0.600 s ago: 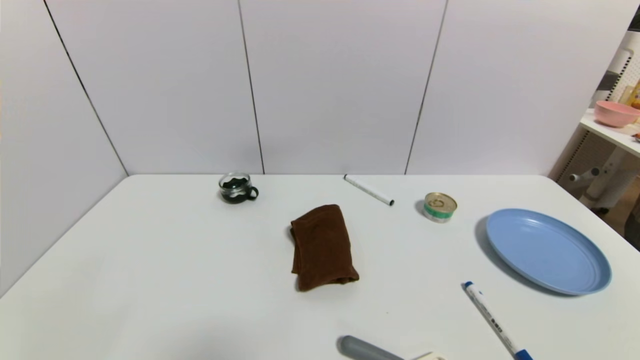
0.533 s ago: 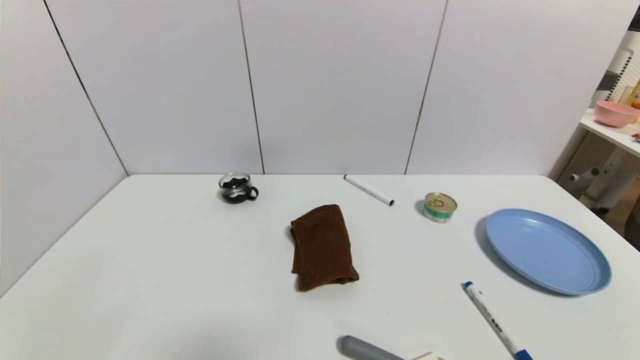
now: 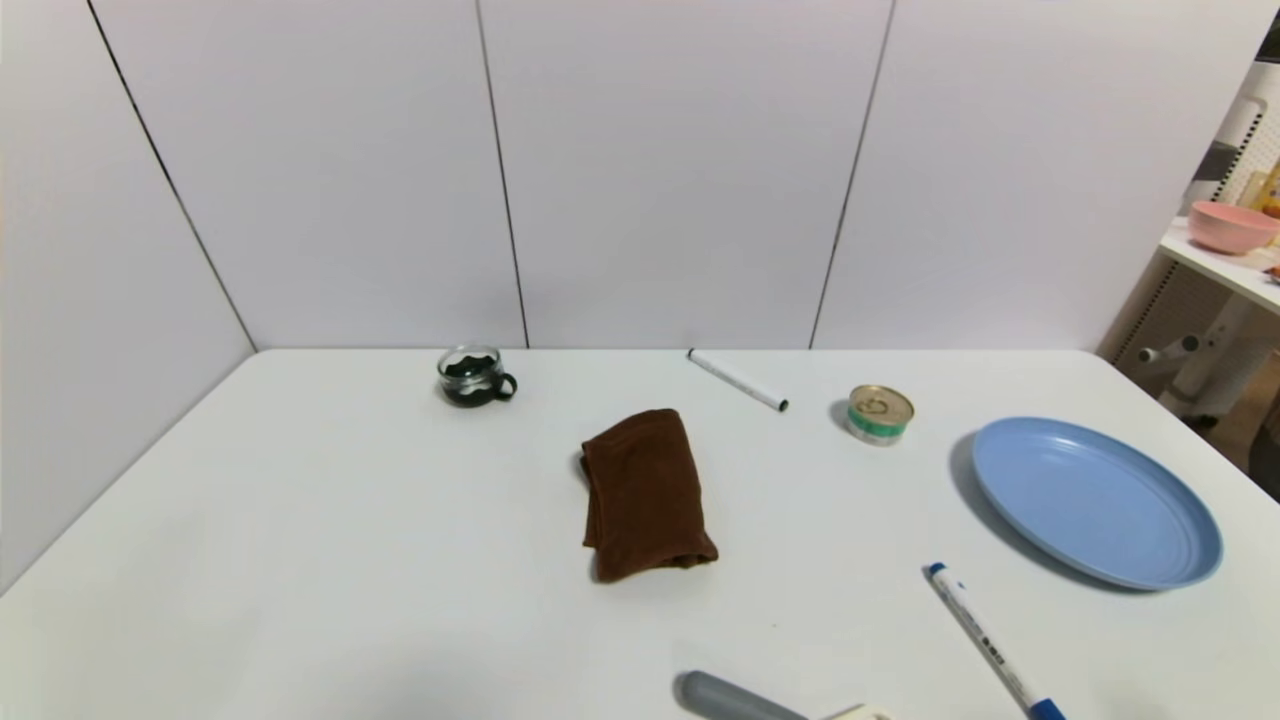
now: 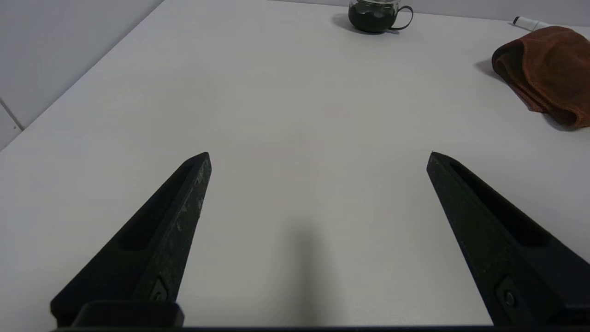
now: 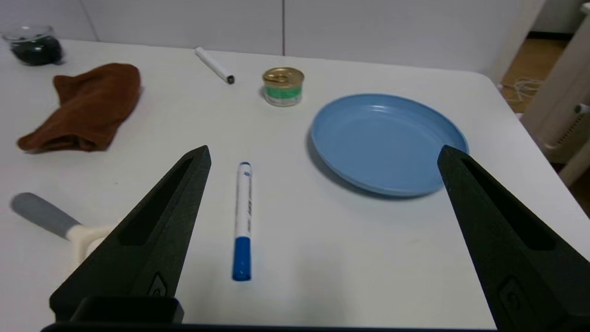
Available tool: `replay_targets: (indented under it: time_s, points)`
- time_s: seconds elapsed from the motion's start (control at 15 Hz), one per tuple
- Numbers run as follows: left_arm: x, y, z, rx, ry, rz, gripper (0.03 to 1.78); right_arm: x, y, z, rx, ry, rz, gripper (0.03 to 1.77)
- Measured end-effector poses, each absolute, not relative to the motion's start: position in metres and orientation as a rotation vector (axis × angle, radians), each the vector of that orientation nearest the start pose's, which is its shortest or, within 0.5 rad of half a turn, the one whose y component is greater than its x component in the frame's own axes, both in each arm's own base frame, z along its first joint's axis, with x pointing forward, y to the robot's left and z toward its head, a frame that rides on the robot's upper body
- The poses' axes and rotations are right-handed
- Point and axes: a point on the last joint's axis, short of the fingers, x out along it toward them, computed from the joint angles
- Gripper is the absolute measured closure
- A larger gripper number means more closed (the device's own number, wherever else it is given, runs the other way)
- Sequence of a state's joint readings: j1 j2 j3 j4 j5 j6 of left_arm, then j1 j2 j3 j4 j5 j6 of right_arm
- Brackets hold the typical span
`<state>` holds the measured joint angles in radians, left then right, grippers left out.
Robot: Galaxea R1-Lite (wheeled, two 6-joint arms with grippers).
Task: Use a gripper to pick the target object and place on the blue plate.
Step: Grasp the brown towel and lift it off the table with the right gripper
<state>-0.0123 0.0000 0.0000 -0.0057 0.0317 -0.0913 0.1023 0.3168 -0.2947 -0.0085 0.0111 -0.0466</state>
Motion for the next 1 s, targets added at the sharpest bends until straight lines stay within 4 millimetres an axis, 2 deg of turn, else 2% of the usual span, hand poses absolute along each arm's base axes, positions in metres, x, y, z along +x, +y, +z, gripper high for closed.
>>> replay_targets:
  time_s: [0.13, 0.33, 0.47, 0.67, 1.0]
  points:
    - [-0.023, 0.001, 0.076, -0.091, -0.006, 0.019, 0.12, 0.010, 0.002, 0.203, -0.047, 0.034, 0.197, 0.10]
    - [-0.023, 0.001, 0.076, -0.091, -0.006, 0.019, 0.12, 0.045, 0.015, 0.262, -0.057, 0.136, 0.331, 0.10]
    - [-0.023, 0.001, 0.076, -0.091, -0.007, 0.019, 0.12, 0.071, 0.032, 0.289, -0.084, 0.247, 0.431, 0.10]
    - [-0.023, 0.001, 0.076, -0.091, -0.006, 0.019, 0.12, 0.109, 0.070, 0.303, -0.144, 0.392, 0.568, 0.10]
    - [-0.023, 0.001, 0.076, -0.091, -0.007, 0.019, 0.12, 0.154, 0.135, 0.301, -0.209, 0.502, 0.710, 0.10]
